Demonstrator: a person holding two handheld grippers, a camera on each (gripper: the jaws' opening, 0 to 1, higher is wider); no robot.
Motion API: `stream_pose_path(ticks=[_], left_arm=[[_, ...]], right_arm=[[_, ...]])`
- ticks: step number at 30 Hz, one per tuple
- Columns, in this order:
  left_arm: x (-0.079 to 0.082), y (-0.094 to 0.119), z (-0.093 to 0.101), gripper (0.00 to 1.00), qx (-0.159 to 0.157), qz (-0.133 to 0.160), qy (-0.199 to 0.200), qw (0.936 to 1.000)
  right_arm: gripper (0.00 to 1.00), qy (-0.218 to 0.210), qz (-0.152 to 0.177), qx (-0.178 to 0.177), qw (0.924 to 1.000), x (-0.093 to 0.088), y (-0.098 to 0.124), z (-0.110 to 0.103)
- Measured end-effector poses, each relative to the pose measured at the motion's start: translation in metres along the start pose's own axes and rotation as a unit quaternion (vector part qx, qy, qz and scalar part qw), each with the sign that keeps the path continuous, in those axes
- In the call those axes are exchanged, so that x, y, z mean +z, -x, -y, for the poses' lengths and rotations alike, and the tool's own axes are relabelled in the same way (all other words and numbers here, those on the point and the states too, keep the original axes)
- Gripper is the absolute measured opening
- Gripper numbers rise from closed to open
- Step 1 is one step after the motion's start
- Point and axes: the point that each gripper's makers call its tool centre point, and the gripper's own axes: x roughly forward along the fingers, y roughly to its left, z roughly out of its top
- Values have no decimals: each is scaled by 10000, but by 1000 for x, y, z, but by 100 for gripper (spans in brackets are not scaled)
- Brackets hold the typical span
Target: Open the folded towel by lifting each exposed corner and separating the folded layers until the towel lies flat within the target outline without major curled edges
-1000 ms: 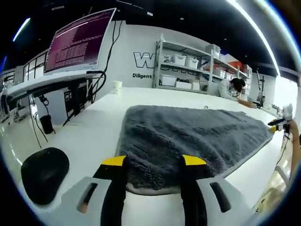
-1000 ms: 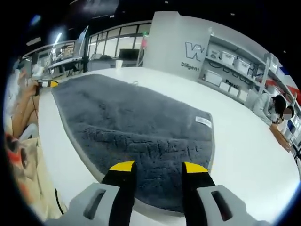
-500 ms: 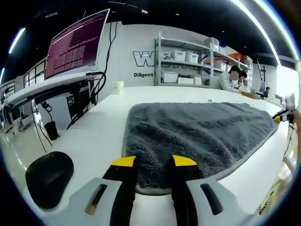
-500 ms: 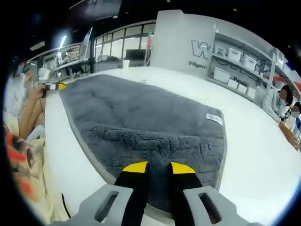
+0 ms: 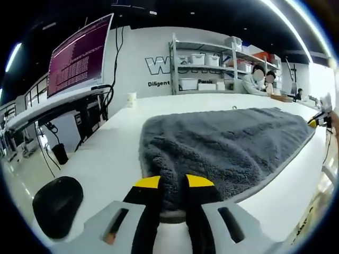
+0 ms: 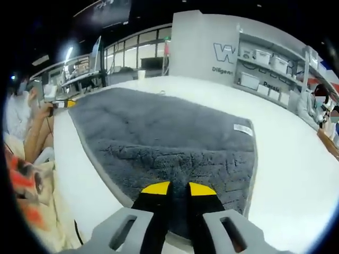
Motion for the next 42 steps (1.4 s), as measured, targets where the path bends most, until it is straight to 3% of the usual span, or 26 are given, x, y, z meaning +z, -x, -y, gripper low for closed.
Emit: stream_pose_path(ticks=[24, 42], left_arm=[[-4, 13, 4, 8, 183, -579, -802, 9949], [-6, 20, 6, 8, 187, -810, -1085, 9906]], right_arm=[[2, 107, -56, 107, 9999, -4, 5, 1], [1, 173, -124, 173, 9996, -7, 11, -1]])
